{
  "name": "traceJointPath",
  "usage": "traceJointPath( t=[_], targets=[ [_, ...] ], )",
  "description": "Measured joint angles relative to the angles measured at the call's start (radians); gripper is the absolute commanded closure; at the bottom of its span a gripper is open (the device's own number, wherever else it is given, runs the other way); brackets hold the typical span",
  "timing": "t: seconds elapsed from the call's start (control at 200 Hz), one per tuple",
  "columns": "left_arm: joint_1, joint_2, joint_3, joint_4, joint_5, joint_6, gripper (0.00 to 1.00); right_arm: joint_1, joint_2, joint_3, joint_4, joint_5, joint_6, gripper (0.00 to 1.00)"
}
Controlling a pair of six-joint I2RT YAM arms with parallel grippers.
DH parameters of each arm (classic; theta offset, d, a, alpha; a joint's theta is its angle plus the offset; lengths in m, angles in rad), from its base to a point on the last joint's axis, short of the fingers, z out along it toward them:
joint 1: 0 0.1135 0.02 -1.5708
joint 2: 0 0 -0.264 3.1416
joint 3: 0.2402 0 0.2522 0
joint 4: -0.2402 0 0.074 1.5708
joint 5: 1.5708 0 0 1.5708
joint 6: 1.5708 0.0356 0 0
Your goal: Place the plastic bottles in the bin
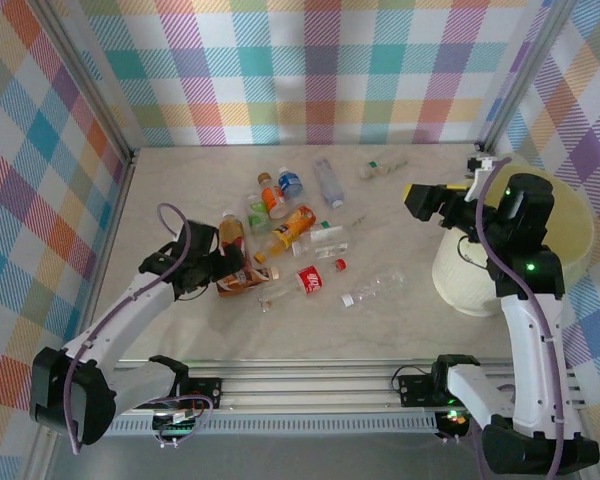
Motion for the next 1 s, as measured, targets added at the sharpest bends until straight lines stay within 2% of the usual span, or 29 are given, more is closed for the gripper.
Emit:
traceJointPath(
  t=[0.16, 0.27, 0.52, 0.725, 0.795, 0.93, 1.0],
  targets=[
    [0.0, 0.014, 0.053, -0.054, -0.056, 0.047, 0.0, 0.069, 0.014, -0.028, 0.021, 0.008, -0.025, 0.0],
    [0.003, 0.045, 0.074, -0.017, -0.017, 0.049, 0.0, 0.111, 0.034, -0.05, 0.037, 0.029, -0.034, 0.0],
    [0.004, 0.315, 0.195, 0.0, -0.014, 0.091, 0.0, 0.161, 0.064, -0.071, 0.053, 0.082, -0.043, 0.0],
    [0.004, 0.448, 0.247, 0.033, 0.002, 0.121, 0.0, 0.163, 0.035, -0.105, 0.065, 0.151, -0.047, 0.0],
    [0.004, 0.476, 0.248, 0.055, 0.014, 0.127, 0.05, 0.163, 0.016, -0.119, 0.066, 0.185, -0.051, 0.0],
    [0.011, 0.503, 0.238, 0.104, 0.05, 0.15, 0.2, 0.163, -0.035, -0.153, 0.066, 0.248, -0.073, 0.0],
    [0.025, 0.512, 0.232, 0.129, 0.062, 0.16, 0.23, 0.163, -0.052, -0.164, 0.065, 0.273, -0.082, 0.0]
  ],
)
